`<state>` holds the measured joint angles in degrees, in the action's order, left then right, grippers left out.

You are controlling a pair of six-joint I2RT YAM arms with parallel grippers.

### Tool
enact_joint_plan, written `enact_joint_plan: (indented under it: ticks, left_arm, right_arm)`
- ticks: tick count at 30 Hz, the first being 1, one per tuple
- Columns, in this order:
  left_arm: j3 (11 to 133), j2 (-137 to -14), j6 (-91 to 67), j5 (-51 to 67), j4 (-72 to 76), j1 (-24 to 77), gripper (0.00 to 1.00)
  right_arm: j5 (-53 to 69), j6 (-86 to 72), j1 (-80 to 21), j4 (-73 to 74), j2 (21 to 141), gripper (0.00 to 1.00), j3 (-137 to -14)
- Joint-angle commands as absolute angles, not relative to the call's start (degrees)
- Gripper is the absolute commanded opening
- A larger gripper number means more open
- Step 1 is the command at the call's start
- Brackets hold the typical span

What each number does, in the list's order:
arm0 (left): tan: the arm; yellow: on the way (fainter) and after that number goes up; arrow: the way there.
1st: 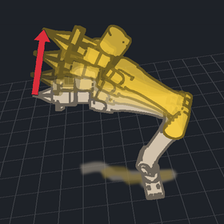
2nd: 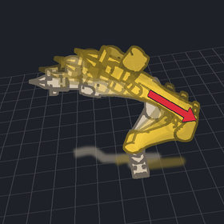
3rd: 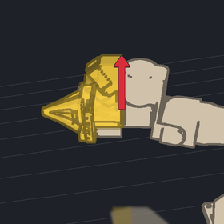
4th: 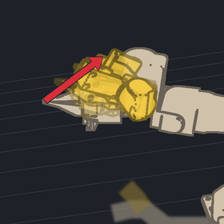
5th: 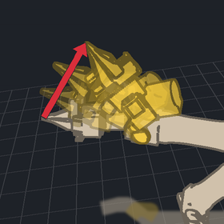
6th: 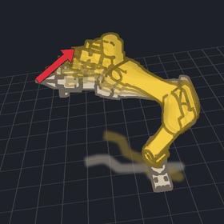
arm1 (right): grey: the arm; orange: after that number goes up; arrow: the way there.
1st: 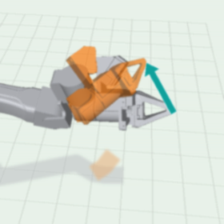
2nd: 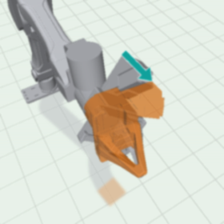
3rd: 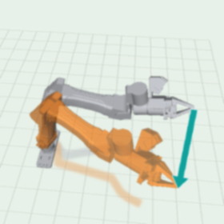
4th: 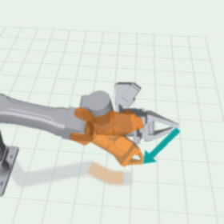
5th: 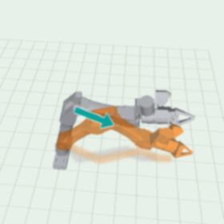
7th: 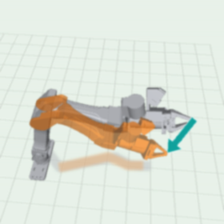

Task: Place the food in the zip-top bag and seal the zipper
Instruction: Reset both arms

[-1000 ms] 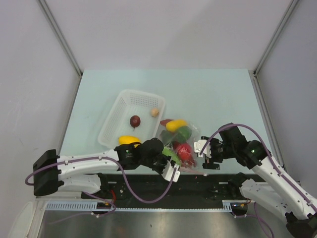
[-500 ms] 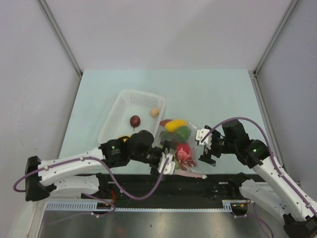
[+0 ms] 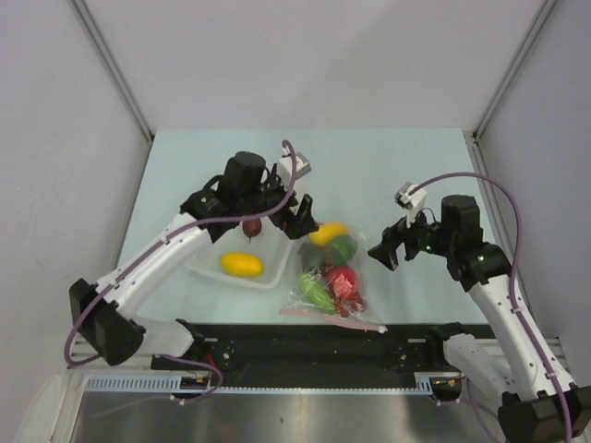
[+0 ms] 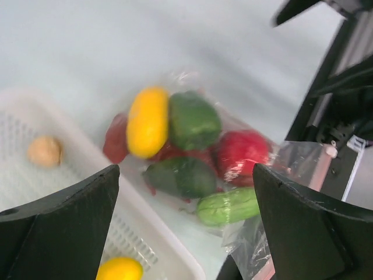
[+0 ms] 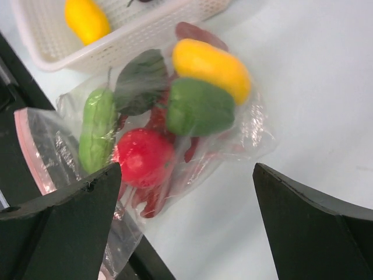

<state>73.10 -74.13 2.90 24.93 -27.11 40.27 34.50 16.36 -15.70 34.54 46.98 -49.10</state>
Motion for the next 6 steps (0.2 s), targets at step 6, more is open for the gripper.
enact_joint_plan:
  ticks: [6]
  left_arm:
    - [78.1, -79.7, -8.5, 24.2, -34.5, 29.0, 1.0]
  right_arm:
    - [40.1, 4.2, -6.9, 30.6, 50.5, 1.0, -51.1]
